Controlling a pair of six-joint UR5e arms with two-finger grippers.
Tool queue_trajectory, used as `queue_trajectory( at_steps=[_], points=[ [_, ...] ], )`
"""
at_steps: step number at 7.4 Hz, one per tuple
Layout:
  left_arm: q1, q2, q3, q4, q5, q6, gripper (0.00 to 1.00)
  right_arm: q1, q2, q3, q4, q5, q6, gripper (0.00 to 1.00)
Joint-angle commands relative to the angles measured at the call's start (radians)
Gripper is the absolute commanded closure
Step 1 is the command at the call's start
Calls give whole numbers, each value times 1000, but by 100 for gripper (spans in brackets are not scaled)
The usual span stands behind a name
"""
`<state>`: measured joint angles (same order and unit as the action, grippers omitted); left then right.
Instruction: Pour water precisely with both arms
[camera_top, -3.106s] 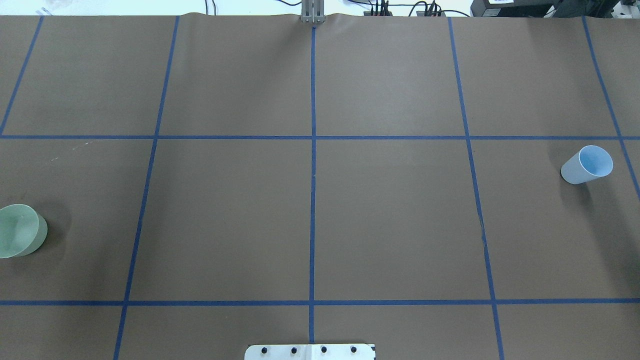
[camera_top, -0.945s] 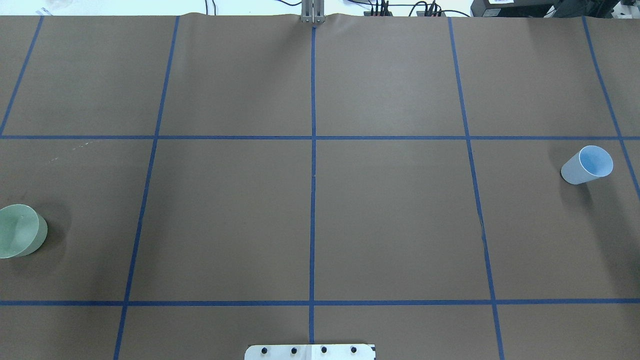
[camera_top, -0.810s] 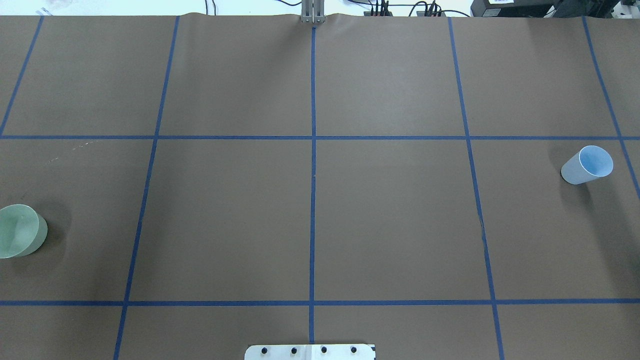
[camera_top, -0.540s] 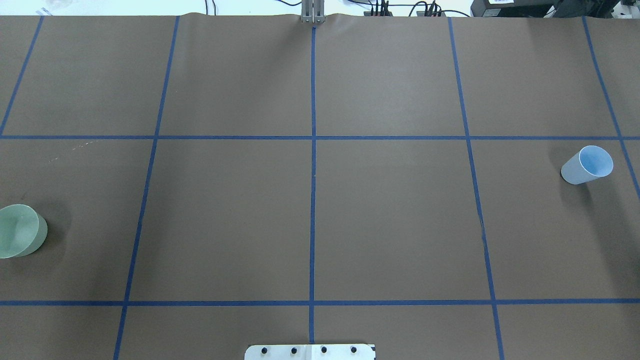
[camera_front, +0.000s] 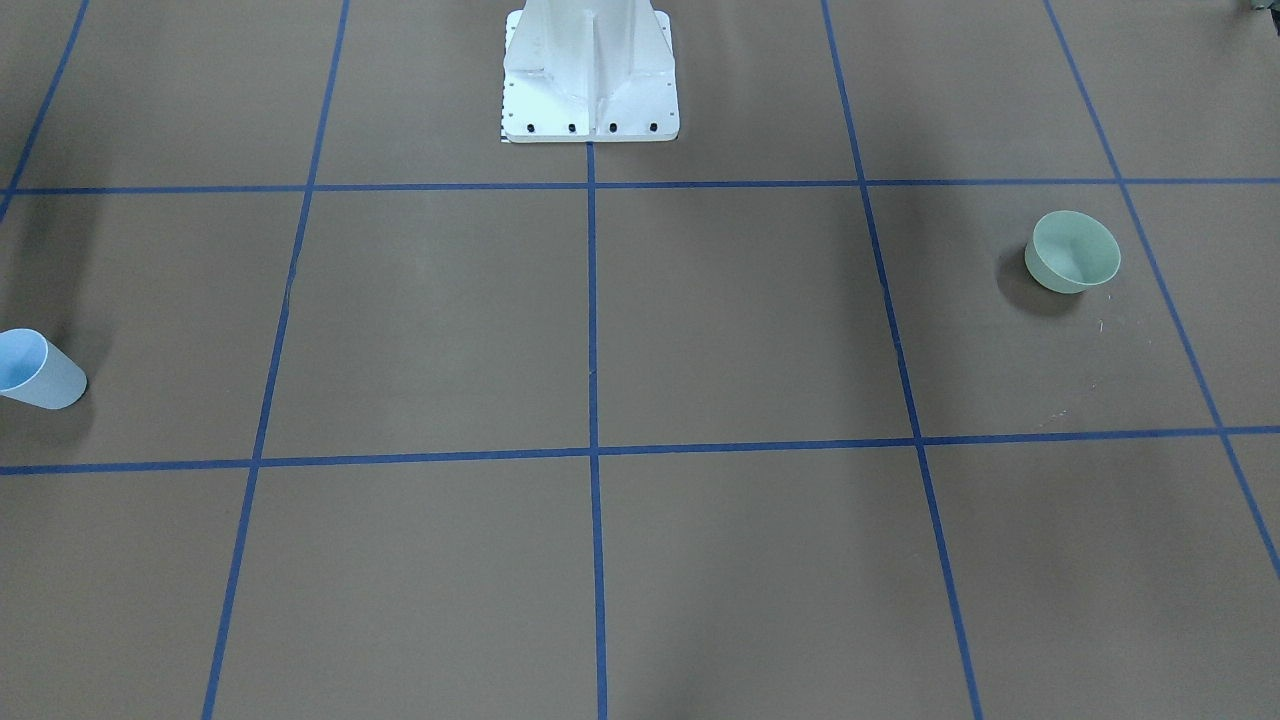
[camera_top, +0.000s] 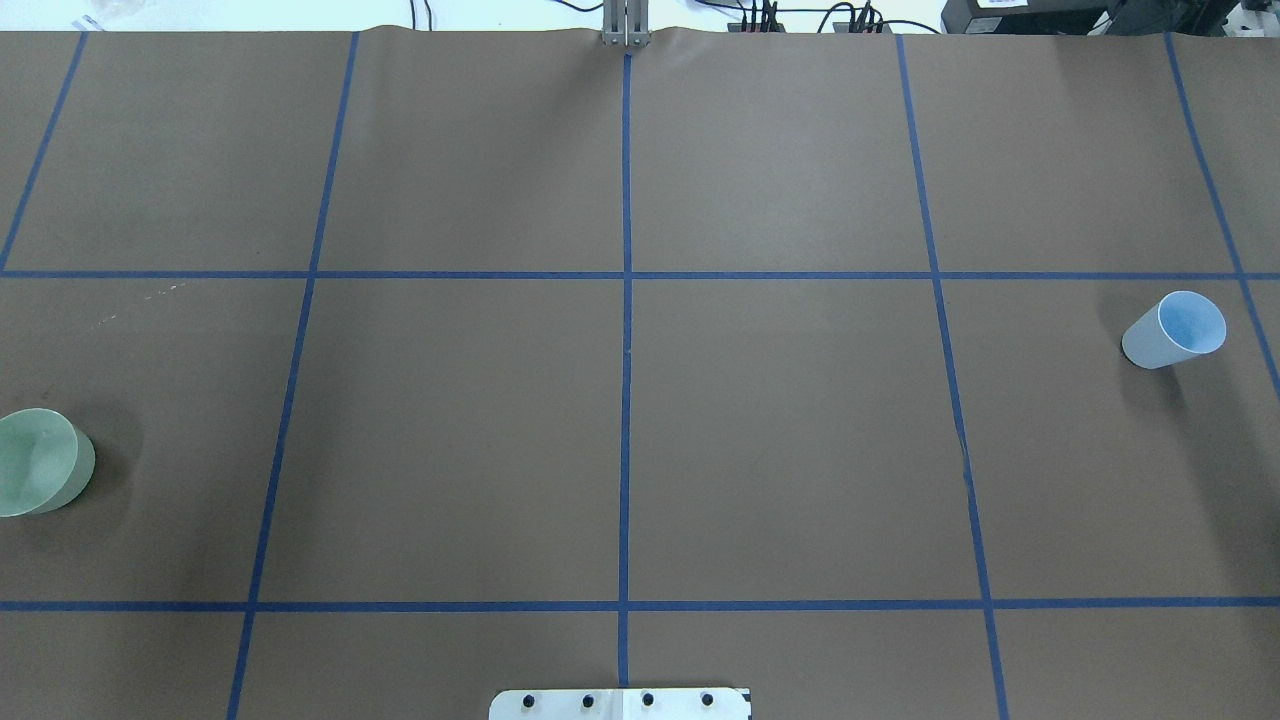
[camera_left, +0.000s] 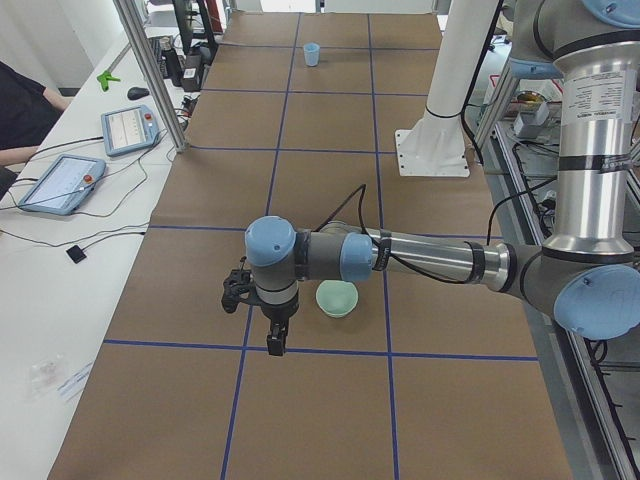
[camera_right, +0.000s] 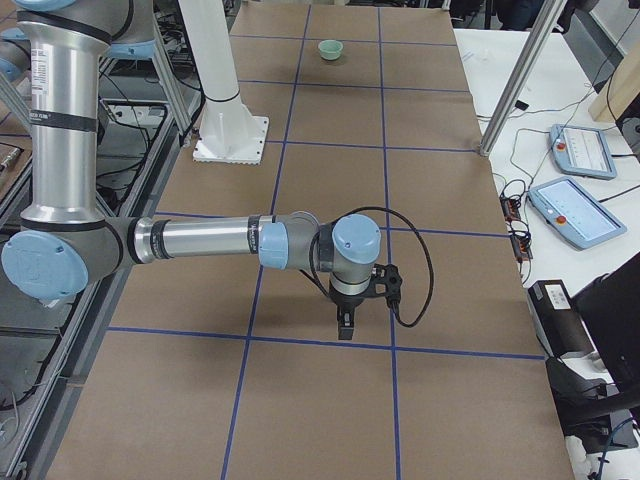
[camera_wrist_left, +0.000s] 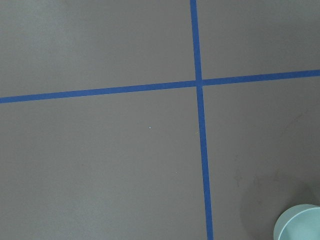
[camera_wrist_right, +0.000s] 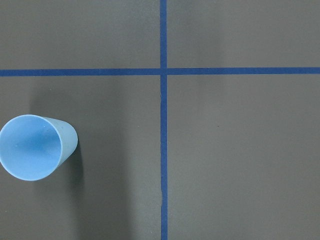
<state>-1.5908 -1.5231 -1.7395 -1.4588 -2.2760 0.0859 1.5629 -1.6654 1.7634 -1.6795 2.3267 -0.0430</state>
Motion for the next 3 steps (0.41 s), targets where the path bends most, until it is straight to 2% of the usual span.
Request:
queue_trajectory(
  at_steps=[1, 3],
  points=[
    [0, -2, 0, 0, 1, 0, 0, -1, 1, -1, 0, 2, -9, 0],
    [0, -3, 0, 2, 0, 0, 0, -1, 1, -4, 0, 2, -9, 0]
  ],
)
